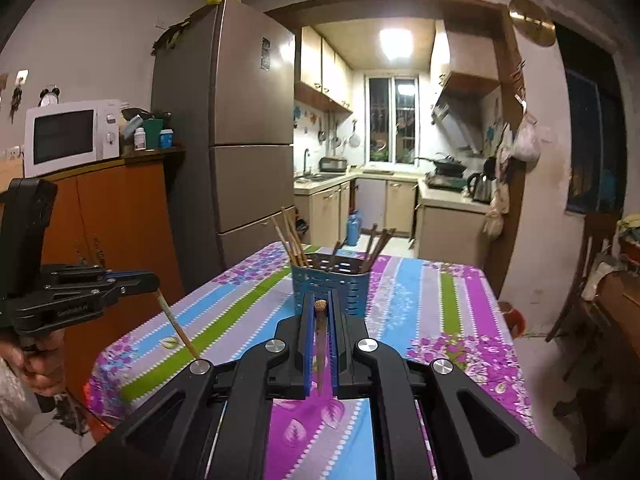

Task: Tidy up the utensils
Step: 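Lift and carry the chopsticks toward the blue holder with both tools, then lower the chopsticks into the blue holder and open both tools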

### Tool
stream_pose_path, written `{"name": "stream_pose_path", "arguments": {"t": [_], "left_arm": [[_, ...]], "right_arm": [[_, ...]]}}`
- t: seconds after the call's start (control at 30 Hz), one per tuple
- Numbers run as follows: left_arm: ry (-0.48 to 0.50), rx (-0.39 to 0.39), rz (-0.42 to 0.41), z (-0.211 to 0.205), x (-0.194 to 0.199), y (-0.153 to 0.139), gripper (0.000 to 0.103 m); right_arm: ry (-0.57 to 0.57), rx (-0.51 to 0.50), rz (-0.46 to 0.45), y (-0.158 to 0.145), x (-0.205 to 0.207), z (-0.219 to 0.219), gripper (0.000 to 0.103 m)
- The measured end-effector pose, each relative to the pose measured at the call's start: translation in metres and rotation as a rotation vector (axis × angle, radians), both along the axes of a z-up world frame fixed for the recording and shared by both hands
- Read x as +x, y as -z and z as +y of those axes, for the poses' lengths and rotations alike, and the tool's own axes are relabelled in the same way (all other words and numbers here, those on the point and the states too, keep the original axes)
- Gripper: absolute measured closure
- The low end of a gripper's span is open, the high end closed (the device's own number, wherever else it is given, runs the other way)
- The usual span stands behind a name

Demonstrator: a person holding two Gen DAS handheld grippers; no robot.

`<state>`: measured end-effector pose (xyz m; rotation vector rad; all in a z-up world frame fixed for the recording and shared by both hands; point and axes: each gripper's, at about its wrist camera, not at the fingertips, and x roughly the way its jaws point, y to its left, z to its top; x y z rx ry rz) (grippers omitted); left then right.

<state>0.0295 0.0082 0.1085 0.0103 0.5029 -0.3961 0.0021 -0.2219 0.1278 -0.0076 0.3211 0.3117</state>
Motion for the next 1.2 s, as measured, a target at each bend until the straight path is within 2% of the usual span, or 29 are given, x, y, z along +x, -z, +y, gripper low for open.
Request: {"name": "stream_pose_path", "arguments": {"t": [0.3, 0.6, 1.0, 1.2], "left_arm": [[0.024, 0.028, -0.062, -0.017, 0.008, -0.020, 0.098], [0.007, 0.058, -0.140, -0.028, 0.027, -0.041, 0.098], [-0.015, 0.041, -0.259, -0.043, 0.064, -0.083, 0.098], [-0.035, 0.021, -0.330, -0.051, 0.090, -0.112, 0.098]], "right_arm": [[-0.042, 0.009, 0.019, -0.015, 0.015, 0.015, 0.095], [-0.054, 0.021, 0.051, -0.025, 0.035, 0.016, 0.095], [0.007, 0.028, -0.028, -0.066, 0.074, 0.010, 0.096], [0.067, 0.034, -0.098, -0.101, 0.105, 0.004, 0.096]]}}
